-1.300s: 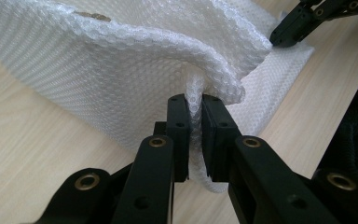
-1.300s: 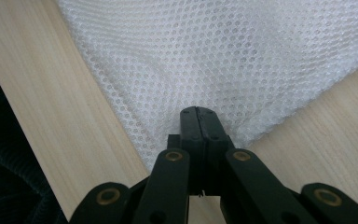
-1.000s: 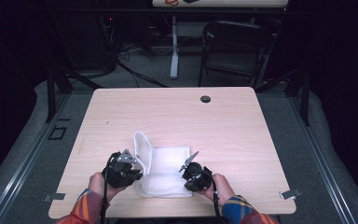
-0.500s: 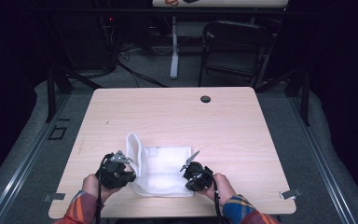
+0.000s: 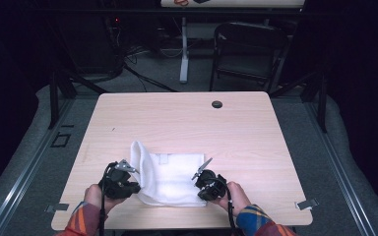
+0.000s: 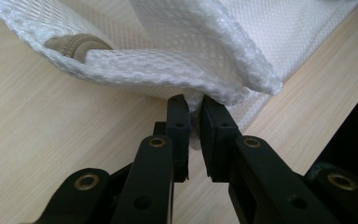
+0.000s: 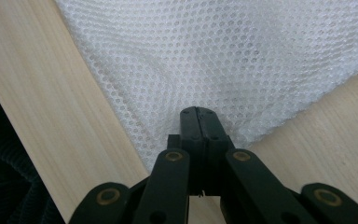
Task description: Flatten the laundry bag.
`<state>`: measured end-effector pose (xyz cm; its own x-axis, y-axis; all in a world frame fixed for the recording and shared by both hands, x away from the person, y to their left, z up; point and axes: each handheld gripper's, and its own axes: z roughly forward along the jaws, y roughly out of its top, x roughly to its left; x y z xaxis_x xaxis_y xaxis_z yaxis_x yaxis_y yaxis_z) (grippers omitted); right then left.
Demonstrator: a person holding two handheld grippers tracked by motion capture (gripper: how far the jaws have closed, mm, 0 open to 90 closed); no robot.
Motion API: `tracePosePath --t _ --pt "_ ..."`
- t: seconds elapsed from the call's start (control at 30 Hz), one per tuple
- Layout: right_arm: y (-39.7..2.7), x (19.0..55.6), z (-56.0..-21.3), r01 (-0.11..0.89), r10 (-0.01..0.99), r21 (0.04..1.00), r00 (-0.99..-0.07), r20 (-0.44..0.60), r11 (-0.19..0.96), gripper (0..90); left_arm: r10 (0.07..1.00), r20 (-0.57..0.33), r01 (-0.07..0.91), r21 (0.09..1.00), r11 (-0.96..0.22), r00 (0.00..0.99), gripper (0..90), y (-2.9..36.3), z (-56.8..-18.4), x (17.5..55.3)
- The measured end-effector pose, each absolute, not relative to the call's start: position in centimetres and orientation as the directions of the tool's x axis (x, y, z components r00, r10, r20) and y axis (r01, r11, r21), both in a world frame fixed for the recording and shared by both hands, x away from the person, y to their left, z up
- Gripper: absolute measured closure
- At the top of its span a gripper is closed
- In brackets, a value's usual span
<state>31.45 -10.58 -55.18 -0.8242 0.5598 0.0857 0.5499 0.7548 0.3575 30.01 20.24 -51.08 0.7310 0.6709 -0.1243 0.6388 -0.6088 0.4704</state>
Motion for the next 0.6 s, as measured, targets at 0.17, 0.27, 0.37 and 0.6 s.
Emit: tracePosePath --t 0.17,0.27,0.37,0.6 --pt "-10.8 31.5 -55.2 0.552 0.562 0.356 -0.823 0.085 0.754 90.0 0.679 -0.138 0.656 0.451 -0.605 0.721 81.5 20.9 -51.3 30.0" --pt "-10.9 31.6 -55.1 0.55 0.562 0.352 -0.824 0.077 0.758 90.0 0.676 -0.147 0.662 0.432 -0.613 0.722 79.4 20.9 -51.4 30.1" --pt "-11.1 31.6 -55.1 0.554 0.568 0.347 -0.82 0.071 0.756 90.0 0.673 -0.151 0.663 0.423 -0.618 0.724 75.9 20.9 -51.5 30.1" --pt "-11.9 31.8 -55.0 0.561 0.575 0.338 -0.815 0.069 0.755 90.0 0.69 -0.15 0.678 0.415 -0.606 0.709 57.3 21.2 -51.4 30.2"
